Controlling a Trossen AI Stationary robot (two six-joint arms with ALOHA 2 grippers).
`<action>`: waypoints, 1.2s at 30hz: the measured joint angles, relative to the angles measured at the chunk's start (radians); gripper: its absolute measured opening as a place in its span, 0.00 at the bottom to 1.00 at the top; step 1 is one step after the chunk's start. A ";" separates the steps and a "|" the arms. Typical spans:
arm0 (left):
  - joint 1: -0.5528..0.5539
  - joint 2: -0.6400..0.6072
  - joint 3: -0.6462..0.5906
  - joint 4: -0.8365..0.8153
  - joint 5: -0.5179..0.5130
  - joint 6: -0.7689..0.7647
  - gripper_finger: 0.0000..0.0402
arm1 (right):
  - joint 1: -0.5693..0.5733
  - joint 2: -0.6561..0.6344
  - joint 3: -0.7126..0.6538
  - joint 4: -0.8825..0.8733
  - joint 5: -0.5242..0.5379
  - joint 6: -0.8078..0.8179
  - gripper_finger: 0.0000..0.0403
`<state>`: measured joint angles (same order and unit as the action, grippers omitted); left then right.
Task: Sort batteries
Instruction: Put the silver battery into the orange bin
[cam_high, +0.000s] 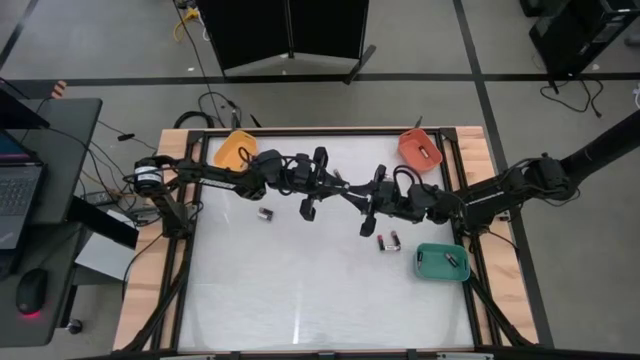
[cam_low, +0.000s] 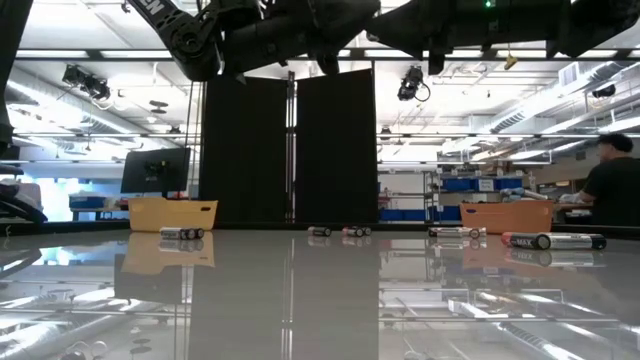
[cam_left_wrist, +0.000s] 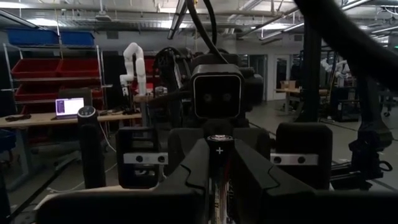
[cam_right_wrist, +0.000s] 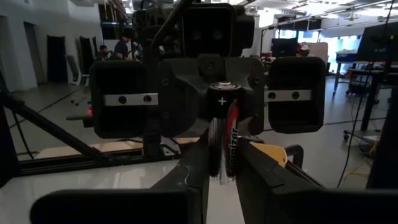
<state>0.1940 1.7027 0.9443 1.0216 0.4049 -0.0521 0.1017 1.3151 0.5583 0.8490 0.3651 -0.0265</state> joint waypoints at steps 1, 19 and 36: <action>0.000 0.000 0.000 -0.002 0.000 0.000 0.11 | 0.000 0.000 0.000 -0.004 0.000 0.000 0.16; 0.036 -0.012 0.000 -0.053 -0.038 0.076 0.45 | -0.062 -0.179 0.000 -0.354 0.050 0.073 0.16; 0.070 -0.075 -0.052 -0.329 -0.134 0.259 0.42 | -0.557 -0.228 0.229 -1.541 0.092 0.311 0.16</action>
<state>0.2641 1.6279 0.8926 0.6929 0.2709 0.2068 -0.4549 1.0867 0.7874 -0.6917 0.4570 0.2840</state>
